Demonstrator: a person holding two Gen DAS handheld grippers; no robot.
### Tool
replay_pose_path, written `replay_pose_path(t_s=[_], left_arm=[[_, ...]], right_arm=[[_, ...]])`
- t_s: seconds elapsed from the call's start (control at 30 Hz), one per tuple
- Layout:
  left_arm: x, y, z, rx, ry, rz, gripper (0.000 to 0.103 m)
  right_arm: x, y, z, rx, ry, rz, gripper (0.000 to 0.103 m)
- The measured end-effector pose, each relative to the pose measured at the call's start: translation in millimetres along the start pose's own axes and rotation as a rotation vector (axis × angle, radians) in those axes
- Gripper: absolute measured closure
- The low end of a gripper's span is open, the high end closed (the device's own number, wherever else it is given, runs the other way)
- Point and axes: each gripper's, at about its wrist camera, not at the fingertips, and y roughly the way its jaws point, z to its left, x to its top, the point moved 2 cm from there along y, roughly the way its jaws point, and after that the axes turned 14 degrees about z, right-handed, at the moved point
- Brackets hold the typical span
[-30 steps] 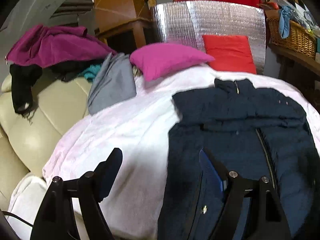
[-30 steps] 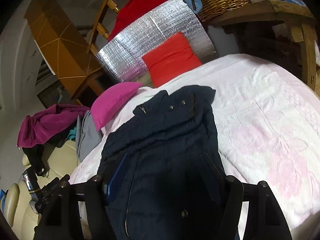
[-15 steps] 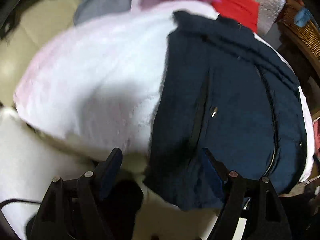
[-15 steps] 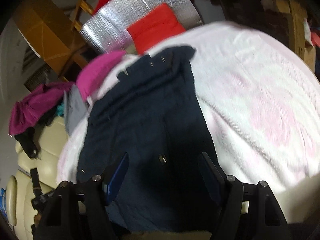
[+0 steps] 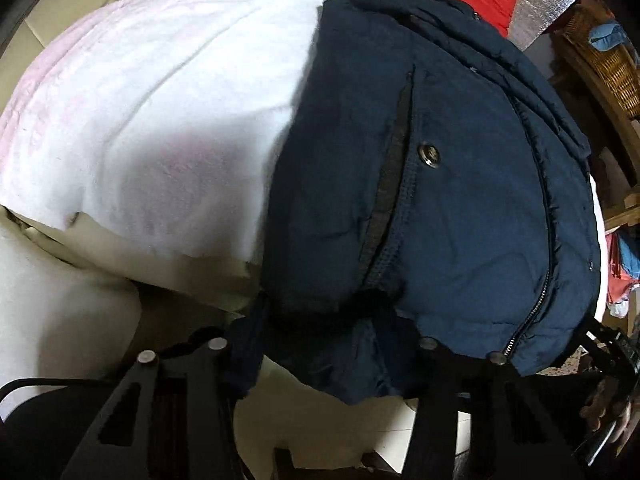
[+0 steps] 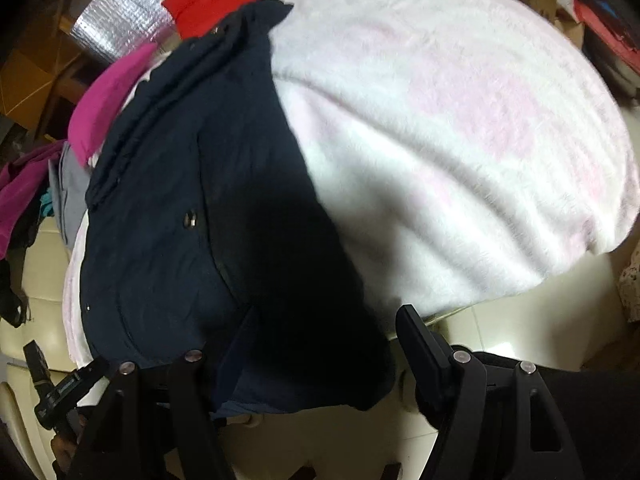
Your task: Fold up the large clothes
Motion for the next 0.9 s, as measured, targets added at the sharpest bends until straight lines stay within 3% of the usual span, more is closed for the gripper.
replay_pose_path(t_s=[0.07,0.13,0.17,0.2,0.33,0.43,0.47,0.53,0.57,0.6,0.7,0.73,0.77,0.83,0.9], left_arm=[[-1,2,-4,0.013,0.014,-0.003,0.052],[-1,3,-5,0.006,0.008,0.004,0.050],[-1,3,-5,-0.005,0.001,0.014,0.046],[1,6,-3,-0.011,-0.003,0.024,0.044],[2,12,-4,-0.009,0.023,0.036,0.044],[4,11,-2,-0.041,0.026,0.031,0.057],[4,11,-2,-0.049,0.024,0.028,0.060],[5,11,-1,-0.056,0.019,0.028,0.060],[5,11,0,-0.058,0.016,0.031,0.060],[5,11,0,-0.060,0.015,0.033,0.060],[6,10,-3,-0.059,0.030,0.023,0.062],[6,7,-5,-0.069,0.035,0.012,0.074],[5,4,-6,-0.091,0.041,0.002,0.080],[3,-1,-5,-0.112,0.044,-0.010,0.082],[5,2,-6,-0.100,0.040,-0.004,0.082]], right_arm=[[-1,7,4,0.006,-0.018,0.008,0.030],[-3,10,12,-0.025,-0.070,0.004,0.047],[-5,9,19,-0.030,-0.116,0.004,0.067],[-8,6,25,-0.023,-0.154,0.005,0.078],[-18,0,36,-0.045,-0.241,-0.018,0.079],[-13,8,29,-0.059,-0.195,0.010,0.071],[-11,11,27,-0.068,-0.178,0.022,0.056],[-11,14,29,-0.064,-0.188,0.032,0.042],[-13,17,34,-0.080,-0.228,0.039,0.048],[-16,18,40,-0.120,-0.276,0.029,0.067],[-21,7,47,-0.132,-0.329,0.009,0.085],[-22,2,47,-0.112,-0.337,0.003,0.087],[-24,-7,48,-0.090,-0.355,-0.018,0.087],[-27,-22,49,-0.033,-0.383,-0.062,0.087],[-24,-21,47,-0.031,-0.381,-0.044,0.084]])
